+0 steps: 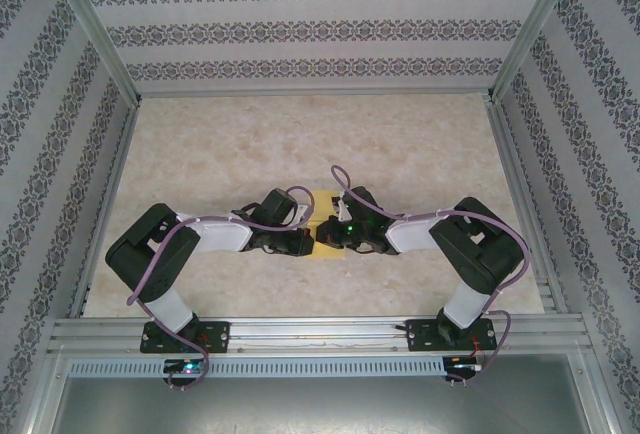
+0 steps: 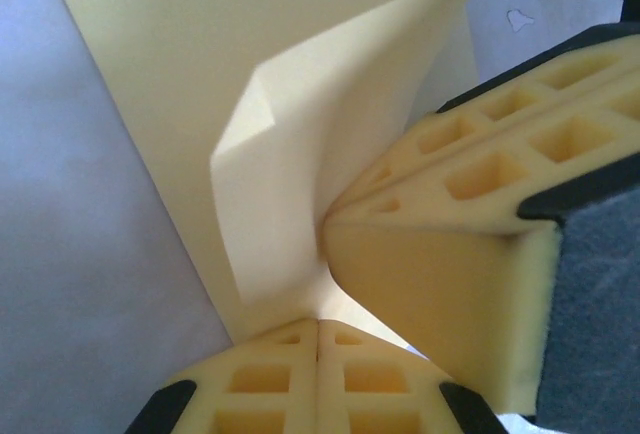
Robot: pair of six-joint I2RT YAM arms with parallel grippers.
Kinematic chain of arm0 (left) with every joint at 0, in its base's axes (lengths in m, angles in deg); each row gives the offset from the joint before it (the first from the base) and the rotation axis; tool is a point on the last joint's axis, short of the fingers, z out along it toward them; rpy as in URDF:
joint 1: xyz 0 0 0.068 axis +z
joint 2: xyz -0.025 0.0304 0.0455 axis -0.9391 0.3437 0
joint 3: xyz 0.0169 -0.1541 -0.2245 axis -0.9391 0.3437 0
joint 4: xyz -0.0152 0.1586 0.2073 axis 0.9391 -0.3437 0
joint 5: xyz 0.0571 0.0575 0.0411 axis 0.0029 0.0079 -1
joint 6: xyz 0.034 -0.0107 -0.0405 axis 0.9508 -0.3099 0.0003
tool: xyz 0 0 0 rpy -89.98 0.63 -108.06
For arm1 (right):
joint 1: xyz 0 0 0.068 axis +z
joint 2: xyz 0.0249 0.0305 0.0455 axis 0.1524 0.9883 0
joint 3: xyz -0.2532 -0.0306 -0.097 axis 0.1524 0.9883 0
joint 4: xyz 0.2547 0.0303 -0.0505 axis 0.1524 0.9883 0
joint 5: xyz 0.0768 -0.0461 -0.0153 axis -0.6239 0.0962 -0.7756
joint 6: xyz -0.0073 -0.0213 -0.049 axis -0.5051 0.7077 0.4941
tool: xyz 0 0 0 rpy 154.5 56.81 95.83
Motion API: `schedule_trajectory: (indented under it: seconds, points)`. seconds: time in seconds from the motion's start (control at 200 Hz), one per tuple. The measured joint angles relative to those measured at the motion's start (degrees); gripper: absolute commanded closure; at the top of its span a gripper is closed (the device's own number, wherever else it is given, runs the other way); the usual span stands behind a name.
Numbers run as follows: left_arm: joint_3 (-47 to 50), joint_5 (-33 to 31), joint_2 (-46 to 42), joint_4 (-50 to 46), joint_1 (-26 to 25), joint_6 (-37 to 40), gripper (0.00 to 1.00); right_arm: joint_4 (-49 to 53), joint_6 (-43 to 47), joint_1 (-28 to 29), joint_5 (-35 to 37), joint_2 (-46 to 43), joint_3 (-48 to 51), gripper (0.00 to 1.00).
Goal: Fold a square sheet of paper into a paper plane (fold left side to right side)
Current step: Fold the triangle a second time at the center of the table.
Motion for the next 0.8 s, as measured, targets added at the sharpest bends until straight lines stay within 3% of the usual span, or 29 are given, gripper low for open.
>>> schedule_trajectory:
  seconds: [0.799]
  points:
    - [0.0,-0.3,0.4,1.1,0.0,-3.9,0.99,1.5,4.7,-1.7,1.3,1.4,-0.5,1.0]
